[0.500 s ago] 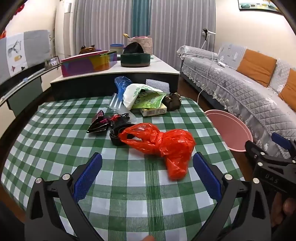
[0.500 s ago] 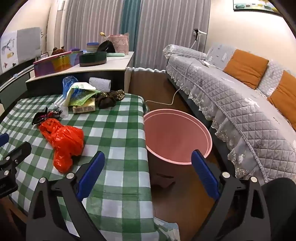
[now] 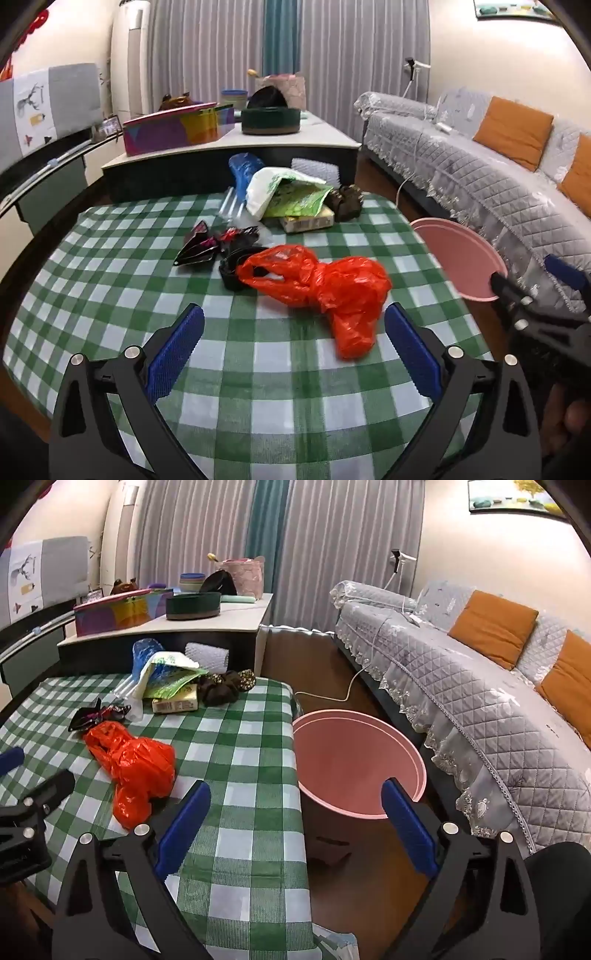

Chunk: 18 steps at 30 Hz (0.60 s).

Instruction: Collect trash

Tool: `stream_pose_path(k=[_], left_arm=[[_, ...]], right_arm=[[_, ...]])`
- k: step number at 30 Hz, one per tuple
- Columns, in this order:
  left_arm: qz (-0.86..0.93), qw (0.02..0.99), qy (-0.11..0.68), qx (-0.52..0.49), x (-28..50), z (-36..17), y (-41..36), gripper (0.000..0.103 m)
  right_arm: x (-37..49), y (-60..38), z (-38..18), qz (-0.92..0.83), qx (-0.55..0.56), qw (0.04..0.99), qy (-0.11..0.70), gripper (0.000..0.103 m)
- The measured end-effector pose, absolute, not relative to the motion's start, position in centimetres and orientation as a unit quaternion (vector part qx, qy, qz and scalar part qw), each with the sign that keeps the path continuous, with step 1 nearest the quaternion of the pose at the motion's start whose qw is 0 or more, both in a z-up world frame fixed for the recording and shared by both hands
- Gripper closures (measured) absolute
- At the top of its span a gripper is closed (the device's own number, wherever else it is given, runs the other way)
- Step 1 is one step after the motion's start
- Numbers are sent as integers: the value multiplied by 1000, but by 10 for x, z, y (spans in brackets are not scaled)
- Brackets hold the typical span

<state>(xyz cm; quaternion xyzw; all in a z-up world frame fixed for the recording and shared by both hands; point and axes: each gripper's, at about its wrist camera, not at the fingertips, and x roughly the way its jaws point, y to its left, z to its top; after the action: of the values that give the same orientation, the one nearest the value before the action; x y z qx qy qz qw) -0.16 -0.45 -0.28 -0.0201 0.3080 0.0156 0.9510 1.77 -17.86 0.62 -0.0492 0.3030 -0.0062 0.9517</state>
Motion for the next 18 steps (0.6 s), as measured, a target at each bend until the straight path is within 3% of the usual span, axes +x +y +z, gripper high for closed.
stream_pose_path(k=[18], left_arm=[[18, 952, 300, -49, -3, -1, 1, 8]], right_arm=[[18, -179, 10, -16, -53, 954, 293, 12]])
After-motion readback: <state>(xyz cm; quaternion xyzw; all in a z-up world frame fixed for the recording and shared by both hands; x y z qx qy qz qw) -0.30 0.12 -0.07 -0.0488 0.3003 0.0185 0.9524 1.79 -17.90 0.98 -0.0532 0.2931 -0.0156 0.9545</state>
